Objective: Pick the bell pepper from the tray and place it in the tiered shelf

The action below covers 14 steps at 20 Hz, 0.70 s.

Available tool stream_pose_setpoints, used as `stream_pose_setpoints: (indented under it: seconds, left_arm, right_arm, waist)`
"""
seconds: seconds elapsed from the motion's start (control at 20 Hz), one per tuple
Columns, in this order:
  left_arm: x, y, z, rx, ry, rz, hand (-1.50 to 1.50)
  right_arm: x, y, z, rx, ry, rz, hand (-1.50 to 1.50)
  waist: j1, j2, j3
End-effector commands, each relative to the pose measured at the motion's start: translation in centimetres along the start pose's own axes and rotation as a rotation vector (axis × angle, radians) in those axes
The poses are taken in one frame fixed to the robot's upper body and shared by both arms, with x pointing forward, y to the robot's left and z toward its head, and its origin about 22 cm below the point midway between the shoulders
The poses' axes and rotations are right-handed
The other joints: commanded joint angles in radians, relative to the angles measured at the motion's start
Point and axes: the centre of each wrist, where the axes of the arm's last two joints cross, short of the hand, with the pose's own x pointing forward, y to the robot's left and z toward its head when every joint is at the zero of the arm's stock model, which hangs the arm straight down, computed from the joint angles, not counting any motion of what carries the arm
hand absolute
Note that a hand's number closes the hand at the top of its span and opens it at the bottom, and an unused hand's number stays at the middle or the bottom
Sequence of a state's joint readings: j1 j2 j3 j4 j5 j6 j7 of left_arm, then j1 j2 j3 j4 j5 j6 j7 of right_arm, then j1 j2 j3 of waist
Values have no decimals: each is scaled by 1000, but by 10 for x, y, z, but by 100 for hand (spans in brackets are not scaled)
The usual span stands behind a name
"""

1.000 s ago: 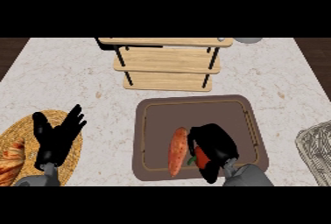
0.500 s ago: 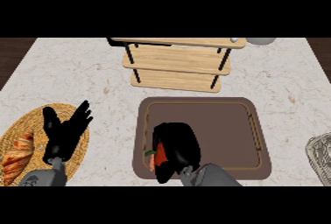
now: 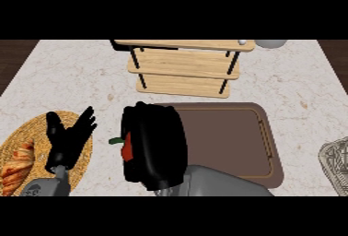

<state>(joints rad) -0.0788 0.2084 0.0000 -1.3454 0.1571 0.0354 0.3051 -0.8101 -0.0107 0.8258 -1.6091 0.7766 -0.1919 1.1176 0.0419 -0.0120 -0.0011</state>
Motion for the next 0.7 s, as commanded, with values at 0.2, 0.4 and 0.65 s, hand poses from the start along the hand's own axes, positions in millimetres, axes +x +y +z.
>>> stream_pose_setpoints:
  seconds: [0.2,0.4,0.65]
  left_arm:
    - [-26,5,8,19,32,12,0]
    - [-23,12,9,19,21,33,0]
    - [-23,15,4,28,14,12,0]
  right_arm:
    - [66,-73,-16,-201,147,-31,150]
    - [86,-105,-27,-235,153,-41,150]
    - [95,-134,-64,-280,193,-92,150]
  waist:
    - [-22,-4,-2]
    - [-31,-2,-1]
    - [-34,8,-1]
